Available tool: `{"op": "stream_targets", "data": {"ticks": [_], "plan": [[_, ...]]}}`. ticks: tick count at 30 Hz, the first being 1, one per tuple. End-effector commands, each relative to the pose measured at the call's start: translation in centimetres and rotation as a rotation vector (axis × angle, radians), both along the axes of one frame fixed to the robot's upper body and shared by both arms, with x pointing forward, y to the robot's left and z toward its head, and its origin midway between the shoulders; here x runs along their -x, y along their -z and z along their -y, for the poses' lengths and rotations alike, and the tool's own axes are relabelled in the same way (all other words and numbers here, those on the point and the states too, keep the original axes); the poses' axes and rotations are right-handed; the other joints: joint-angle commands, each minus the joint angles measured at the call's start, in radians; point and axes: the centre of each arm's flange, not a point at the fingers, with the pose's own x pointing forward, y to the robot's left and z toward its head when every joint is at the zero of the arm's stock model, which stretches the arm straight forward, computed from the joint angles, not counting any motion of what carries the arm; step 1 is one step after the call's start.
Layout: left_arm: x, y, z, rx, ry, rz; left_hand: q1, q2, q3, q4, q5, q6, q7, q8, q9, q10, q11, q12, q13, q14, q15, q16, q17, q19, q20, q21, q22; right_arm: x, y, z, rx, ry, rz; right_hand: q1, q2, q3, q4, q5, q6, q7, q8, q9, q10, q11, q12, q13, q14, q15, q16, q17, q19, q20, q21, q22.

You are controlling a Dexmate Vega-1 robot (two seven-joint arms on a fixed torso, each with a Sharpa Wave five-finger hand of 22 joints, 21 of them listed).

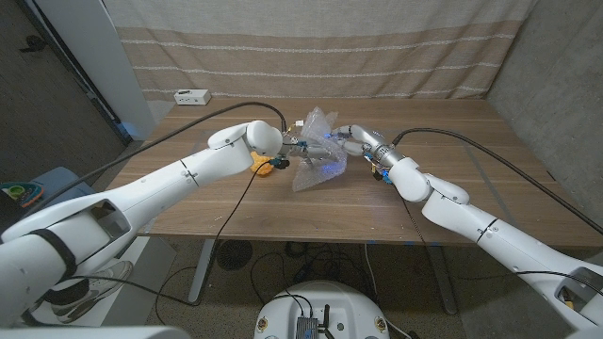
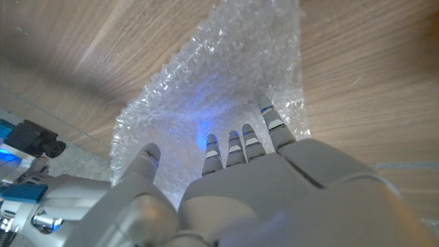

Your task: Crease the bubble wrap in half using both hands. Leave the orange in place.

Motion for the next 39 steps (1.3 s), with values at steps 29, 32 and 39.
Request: {"op": "stream_targets", "data": {"ticks": [29,32,39], "plan": [[15.4,-3.3,-13.6,0.635,-0.215,0.633,0.038,0.124,0.113,-0.027,-0.012,0.626,0.160,0.077,0.025,0.698,0.013,0.121,0.031,0.725,-0.078,0.098,0.012,0.439,-0.063,0.090,0.031,0.5,0.8,-2.7,0.185,0.121,0.023,-0.034,-0.046,-0.039,0.013,-0.013,0.000,-0.001,-0.030,0.005,-0.008,-0.004,-0.021,0.004,-0.033,-0.099,0.001,0.009,0.007,0.016,0.006,0.003],[15.1,-2.9,-14.3,0.717,-0.192,0.657,0.044,0.131,0.125,-0.026,-0.009,0.612,0.165,0.068,0.025,0.690,0.016,0.115,0.035,0.718,-0.072,0.090,0.011,0.441,-0.061,0.092,0.031,0.6,1.3,-3.5,0.148,0.103,0.013,-0.071,-0.053,-0.059,0.034,-0.014,-0.008,0.002,-0.039,0.005,-0.013,0.000,-0.027,0.005,-0.035,-0.093,-0.004,0.005,0.005,0.022,0.005,0.002],[13.9,-2.8,-14.8,0.775,-0.143,0.674,0.055,0.113,0.154,-0.029,-0.005,0.455,0.123,-0.007,0.024,0.583,0.023,0.052,0.045,0.611,-0.059,0.022,0.013,0.369,-0.028,0.068,0.031,0.8,2.9,-5.2,0.113,0.086,-0.018,-0.200,-0.098,-0.140,0.091,-0.008,-0.038,0.014,-0.058,0.006,-0.039,0.018,-0.046,0.006,-0.044,-0.064,-0.027,-0.014,-0.009,0.042,-0.004,0.001]]}}
